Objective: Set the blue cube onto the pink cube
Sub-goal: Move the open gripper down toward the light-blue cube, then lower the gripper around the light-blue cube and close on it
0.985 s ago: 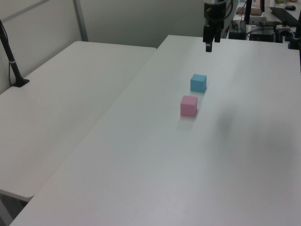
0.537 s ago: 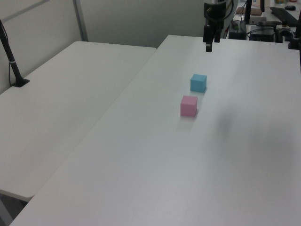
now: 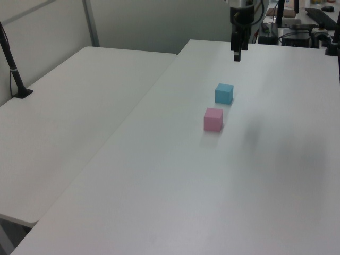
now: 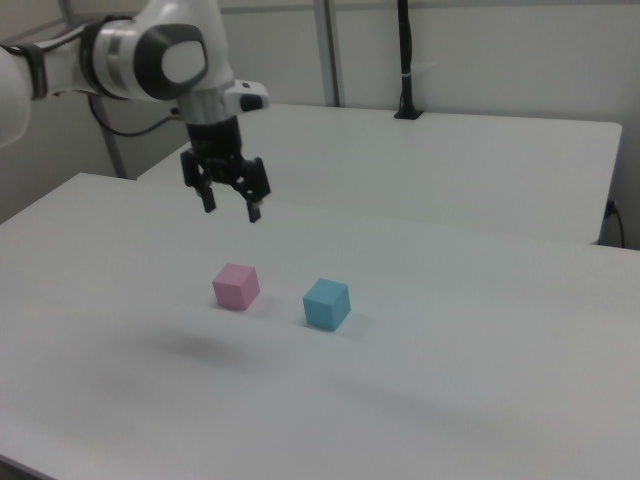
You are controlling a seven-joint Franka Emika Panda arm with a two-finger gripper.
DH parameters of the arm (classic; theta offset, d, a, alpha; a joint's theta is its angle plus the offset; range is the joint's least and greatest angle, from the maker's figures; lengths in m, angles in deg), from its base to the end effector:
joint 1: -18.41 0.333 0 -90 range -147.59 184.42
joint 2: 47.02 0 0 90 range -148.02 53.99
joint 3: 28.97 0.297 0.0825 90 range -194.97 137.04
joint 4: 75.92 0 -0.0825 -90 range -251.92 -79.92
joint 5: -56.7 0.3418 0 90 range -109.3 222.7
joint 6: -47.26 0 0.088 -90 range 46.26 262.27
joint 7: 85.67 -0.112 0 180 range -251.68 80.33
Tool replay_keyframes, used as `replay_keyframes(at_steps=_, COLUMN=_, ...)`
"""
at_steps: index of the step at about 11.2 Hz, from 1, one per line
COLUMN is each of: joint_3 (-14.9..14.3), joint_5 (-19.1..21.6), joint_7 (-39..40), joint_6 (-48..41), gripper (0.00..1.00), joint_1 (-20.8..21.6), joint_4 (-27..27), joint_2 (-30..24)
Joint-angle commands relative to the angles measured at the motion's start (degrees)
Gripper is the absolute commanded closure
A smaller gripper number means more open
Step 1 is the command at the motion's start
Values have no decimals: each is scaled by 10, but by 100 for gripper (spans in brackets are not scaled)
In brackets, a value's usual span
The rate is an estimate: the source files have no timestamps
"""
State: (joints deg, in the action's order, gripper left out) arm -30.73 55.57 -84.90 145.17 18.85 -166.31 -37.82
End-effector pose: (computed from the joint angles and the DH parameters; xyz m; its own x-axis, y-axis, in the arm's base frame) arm 0.5642 -0.0138 0.5229 0.9995 -0.0066 -0.0296 -0.0059 -0.9997 0.0240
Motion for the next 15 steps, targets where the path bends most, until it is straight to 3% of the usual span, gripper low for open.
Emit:
replay_keyframes(at_steps=1, joint_3=-3, joint_5=8, joint_7=27, joint_6=68, gripper=0, joint_1=-29, joint_4=-5, joint_2=48)
replay_keyframes(at_steps=6, joint_3=-8, joint_5=-42, joint_7=20, joint_6=213, gripper=0, joint_1=-56, joint_4=-5, joint_2=178)
replay_keyframes(at_steps=9, joint_3=-8, joint_5=-62, joint_7=20, joint_6=259, gripper=0, joint_1=-66, joint_4=-5, joint_2=208)
replay_keyframes(at_steps=10, joint_3=-8, joint_5=-64, joint_7=17, joint_6=264, gripper=10, joint_1=-66, joint_4=-5, joint_2=210)
replay_keyframes(at_steps=11, joint_3=-7, joint_5=-63, joint_7=15, joint_6=265, gripper=46, joint_1=-64, joint_4=-6, joint_2=210)
replay_keyframes(at_steps=12, joint_3=-7, joint_5=-63, joint_7=15, joint_6=263, gripper=68, joint_1=-61, joint_4=-6, joint_2=209)
replay_keyframes(at_steps=13, joint_3=-6, joint_5=-61, joint_7=14, joint_6=259, gripper=79, joint_1=-54, joint_4=-6, joint_2=201)
replay_keyframes(at_steps=15, joint_3=2, joint_5=-55, joint_7=13, joint_6=221, gripper=80, joint_1=-45, joint_4=-5, joint_2=166)
